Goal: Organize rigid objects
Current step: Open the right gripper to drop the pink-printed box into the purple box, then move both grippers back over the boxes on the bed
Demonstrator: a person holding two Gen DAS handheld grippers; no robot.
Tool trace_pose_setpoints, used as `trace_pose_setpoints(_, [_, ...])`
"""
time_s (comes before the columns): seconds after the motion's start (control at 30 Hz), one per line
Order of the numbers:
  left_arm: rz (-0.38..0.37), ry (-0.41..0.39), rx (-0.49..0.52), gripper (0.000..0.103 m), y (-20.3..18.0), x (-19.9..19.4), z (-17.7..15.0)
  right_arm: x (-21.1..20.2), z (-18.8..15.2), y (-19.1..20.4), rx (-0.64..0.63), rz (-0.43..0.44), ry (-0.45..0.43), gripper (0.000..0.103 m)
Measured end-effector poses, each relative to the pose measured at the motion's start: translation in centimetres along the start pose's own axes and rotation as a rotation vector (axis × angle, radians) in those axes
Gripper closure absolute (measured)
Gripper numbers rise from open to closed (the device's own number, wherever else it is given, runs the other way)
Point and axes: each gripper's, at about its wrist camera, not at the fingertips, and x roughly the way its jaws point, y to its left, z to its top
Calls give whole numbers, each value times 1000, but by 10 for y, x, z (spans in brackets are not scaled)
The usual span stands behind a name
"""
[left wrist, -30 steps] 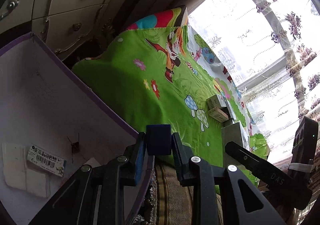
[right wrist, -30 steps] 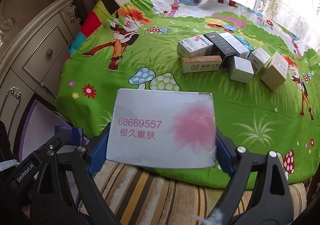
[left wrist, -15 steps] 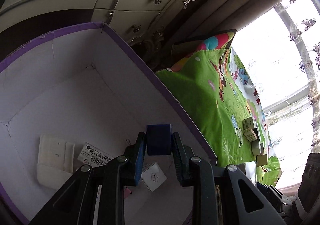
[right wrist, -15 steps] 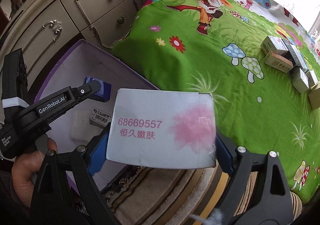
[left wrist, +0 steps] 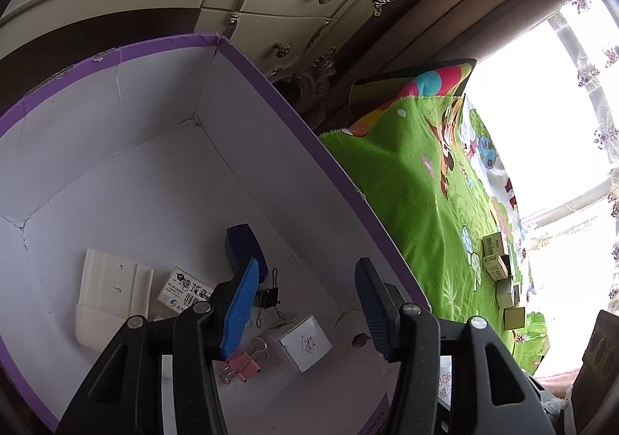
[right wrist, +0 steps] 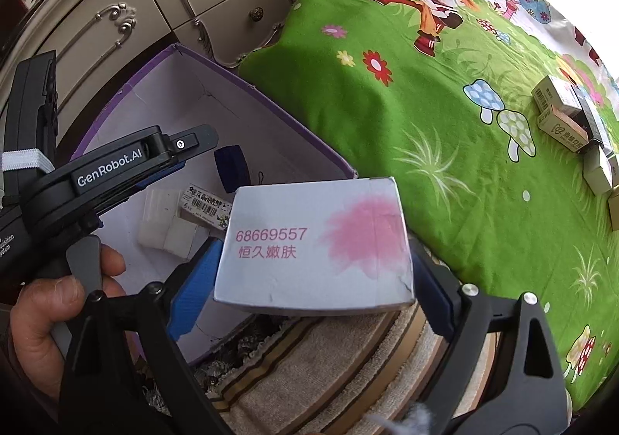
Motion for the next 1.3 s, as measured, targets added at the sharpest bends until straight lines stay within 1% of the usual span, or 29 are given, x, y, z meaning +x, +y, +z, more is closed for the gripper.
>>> trace_pose_setpoints(0.33, [6,3,33,48,-16,-3,-2,-12,1,-20,69,8,-41,9])
trace_pose_setpoints(0.6, [-8,-2,97,47,-43,-8,-5,-29,3,-47,125,-3,-93,9])
trace_pose_setpoints(0.73, [-12,8,124,47,-58,-5,-9,-40,-2,-66,150,-19,-119,9])
trace_pose_setpoints(0.93, [-21,33,200,47,-94,4,-17,-52,-21,-118,252,-59,-133,9])
trace_pose_setpoints(1.2, [-41,62,337,44,-163,21,-36,-70,-48,-195,405,-126,-167,9])
trace_pose_setpoints(1.3, [-49,75,395,38,-188,28,-46,-78,-57,-222,453,-148,-186,9])
